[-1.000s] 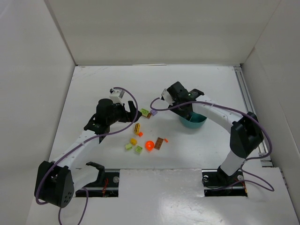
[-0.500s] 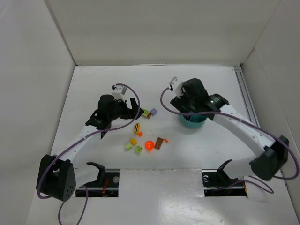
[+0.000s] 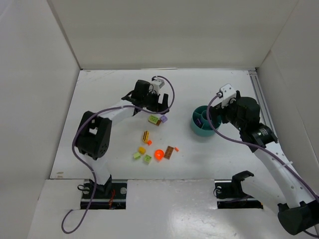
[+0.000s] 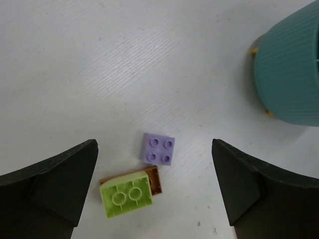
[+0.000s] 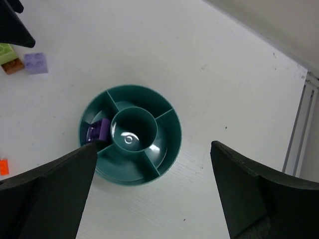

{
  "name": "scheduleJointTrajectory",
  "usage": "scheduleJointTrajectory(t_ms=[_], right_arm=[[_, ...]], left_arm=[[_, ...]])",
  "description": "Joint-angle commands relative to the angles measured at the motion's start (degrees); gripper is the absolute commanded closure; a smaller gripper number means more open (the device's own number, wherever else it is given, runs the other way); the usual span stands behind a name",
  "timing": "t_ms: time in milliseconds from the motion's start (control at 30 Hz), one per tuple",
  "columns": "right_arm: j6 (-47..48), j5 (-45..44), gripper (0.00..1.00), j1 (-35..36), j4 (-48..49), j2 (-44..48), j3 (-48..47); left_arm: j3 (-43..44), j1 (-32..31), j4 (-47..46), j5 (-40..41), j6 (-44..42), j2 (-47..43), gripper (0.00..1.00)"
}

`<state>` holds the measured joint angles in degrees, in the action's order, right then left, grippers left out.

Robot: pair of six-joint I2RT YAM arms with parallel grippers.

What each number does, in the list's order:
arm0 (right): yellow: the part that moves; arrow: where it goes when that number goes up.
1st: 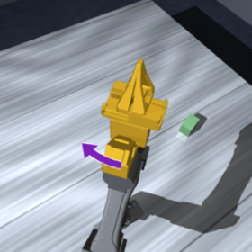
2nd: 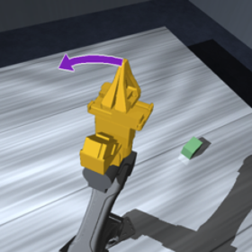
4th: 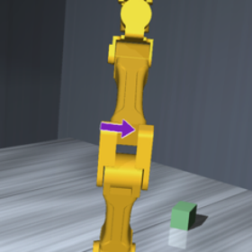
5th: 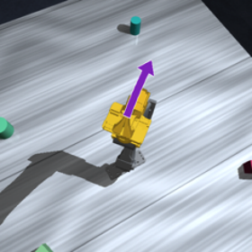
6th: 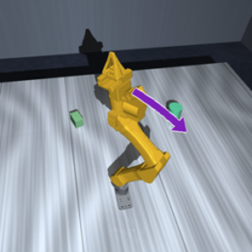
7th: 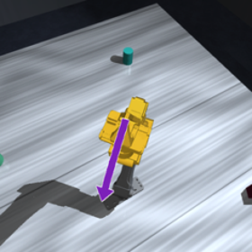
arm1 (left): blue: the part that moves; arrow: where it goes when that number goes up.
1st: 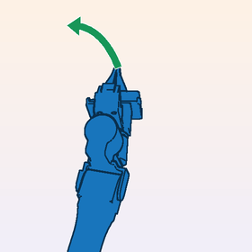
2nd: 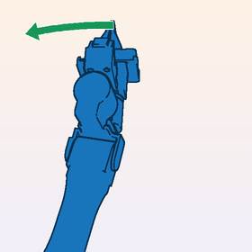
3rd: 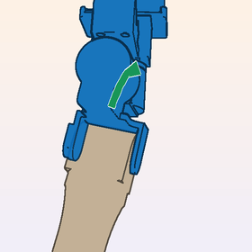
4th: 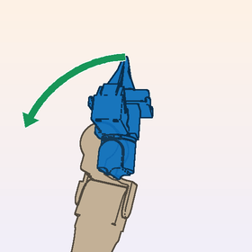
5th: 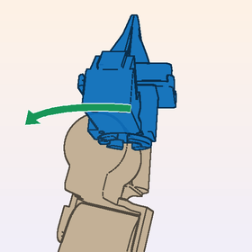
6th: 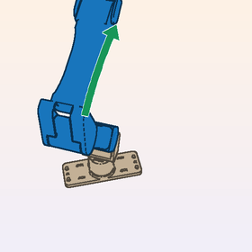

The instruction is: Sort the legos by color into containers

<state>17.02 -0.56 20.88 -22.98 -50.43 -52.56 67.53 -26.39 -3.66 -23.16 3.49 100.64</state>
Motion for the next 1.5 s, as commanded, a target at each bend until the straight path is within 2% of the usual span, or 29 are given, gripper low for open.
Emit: scheduleJointTrajectory(t_ms=[0, 33, 267, 533, 633, 700, 733, 833, 867, 1000, 1133, 1267, 1333, 1467], right_arm=[[-1.0, 4.4, 0.00, -3.2, 2.2, -0.3, 0.8], [-0.3, 5.2, 0.00, -3.9, 2.2, -0.9, 1.3], [1.2, 9.3, 0.00, -8.0, 2.7, -1.4, 3.9], [1.7, 9.9, 0.00, -9.2, 3.2, -1.4, 5.0], [1.7, 9.9, 0.00, -9.2, 3.2, -1.9, 5.5], [1.7, 9.9, 0.00, -9.2, 3.2, -1.9, 5.5], [1.7, 9.9, 0.00, -9.2, 3.2, -1.9, 5.5], [1.7, 9.3, 0.00, -9.2, 3.2, -1.3, 5.5], [1.7, 9.3, 0.00, -9.2, 3.2, -0.6, 5.5], [0.6, 7.9, 0.00, -9.2, 2.7, 1.7, 6.1], [-1.0, 7.9, 0.00, -9.2, 2.7, 5.3, 7.5], [-5.0, 3.3, 0.00, -9.2, 2.2, 10.5, 9.6], [-6.9, -1.4, 0.00, -9.2, 1.5, 14.3, 11.2], [-9.2, -5.9, 0.00, -9.2, 1.0, 20.7, 13.2]], left_arm=[[7.4, 0.3, 5.7, 0.9, -5.2, 6.1, 0.05], [8.4, 0.3, 7.2, 1.4, -5.8, 7.4, 0.09], [11.0, -4.0, 8.8, 9.8, -7.5, 11.5, 0.12], [9.9, -5.1, 10.3, 9.3, -8.8, 13.1, 0.19], [8.0, -6.1, 10.3, 12.5, -8.8, 12.5, 0.25], [8.0, -6.6, 10.3, 14.3, -8.3, 12.5, 0.32], [7.4, -6.7, 10.3, 14.8, -8.3, 12.5, 0.42], [7.4, -7.3, 10.3, 14.8, -7.8, 11.4, 0.54], [6.8, -7.8, 10.3, 14.8, -7.8, 11.4, 0.61], [5.7, -7.8, 9.7, 13.8, -7.2, 9.4, 0.74], [5.7, -7.8, 9.2, 11.1, -5.4, 6.9, 0.79], [5.2, -8.3, 7.3, 6.6, -4.1, 3.3, 0.79], [5.9, -10.0, 6.7, 4.5, -2.3, 1.6, 0.79], [7.5, -14.9, 3.8, 5.6, 0.5, -1.6, 0.79]])
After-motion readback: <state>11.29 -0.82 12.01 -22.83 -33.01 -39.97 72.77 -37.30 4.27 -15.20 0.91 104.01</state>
